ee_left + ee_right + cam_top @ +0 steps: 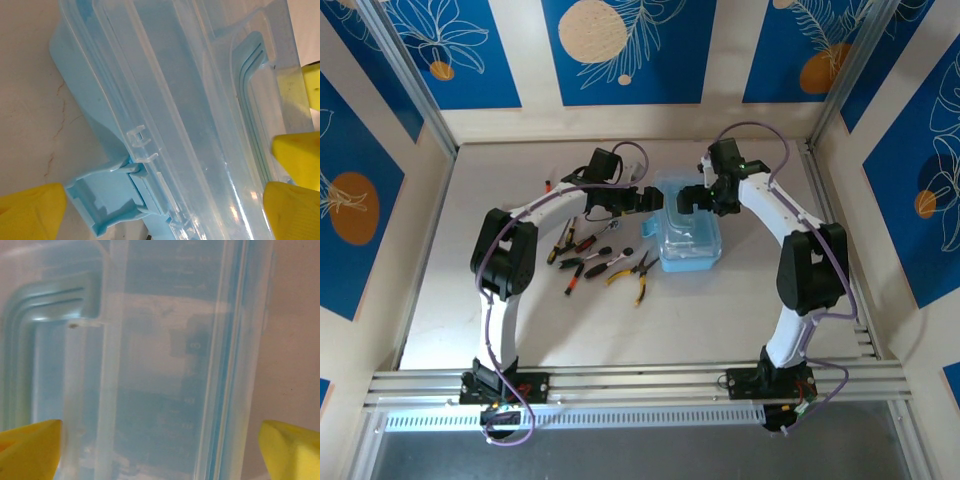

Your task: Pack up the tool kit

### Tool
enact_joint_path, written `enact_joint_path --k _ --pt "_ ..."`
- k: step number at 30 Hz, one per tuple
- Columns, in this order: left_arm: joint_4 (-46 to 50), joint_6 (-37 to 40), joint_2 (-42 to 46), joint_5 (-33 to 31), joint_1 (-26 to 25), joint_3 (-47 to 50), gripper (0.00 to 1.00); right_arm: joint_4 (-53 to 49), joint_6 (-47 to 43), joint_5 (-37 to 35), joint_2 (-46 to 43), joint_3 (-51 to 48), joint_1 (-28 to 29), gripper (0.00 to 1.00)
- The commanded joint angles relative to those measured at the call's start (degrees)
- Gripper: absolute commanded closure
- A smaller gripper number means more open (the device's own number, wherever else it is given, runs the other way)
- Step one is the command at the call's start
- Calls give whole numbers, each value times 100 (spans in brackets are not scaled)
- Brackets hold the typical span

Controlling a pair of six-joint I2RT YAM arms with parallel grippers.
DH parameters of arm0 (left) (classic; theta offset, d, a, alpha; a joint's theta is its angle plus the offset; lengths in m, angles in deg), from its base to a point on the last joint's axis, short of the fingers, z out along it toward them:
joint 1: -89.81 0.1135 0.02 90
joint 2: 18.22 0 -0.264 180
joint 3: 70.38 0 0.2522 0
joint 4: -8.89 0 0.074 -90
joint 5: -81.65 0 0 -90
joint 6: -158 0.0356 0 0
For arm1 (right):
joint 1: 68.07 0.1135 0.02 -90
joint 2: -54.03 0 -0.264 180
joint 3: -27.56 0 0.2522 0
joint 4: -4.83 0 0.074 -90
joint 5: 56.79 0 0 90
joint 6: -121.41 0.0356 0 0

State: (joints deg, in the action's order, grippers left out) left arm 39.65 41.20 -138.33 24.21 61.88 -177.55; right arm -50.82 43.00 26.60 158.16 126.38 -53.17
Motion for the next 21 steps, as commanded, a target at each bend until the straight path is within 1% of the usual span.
enact_joint_path --k 1,8,14,17,21 --pt "167 124 -43 -5 42 -148 0 -129 69 -113 172 69 -12 6" --pt "432 329 -85 -71 51 -405 0 -40 141 -87 72 -240 -123 26" --pt "858 655 64 -235 140 -642 0 86 97 108 -271 -573 -360 50" --pt "974 738 144 -275 152 -679 0 260 70 419 -411 -739 -515 55" --pt "955 710 215 -174 147 -663 0 580 36 927 -607 -964 -695 57"
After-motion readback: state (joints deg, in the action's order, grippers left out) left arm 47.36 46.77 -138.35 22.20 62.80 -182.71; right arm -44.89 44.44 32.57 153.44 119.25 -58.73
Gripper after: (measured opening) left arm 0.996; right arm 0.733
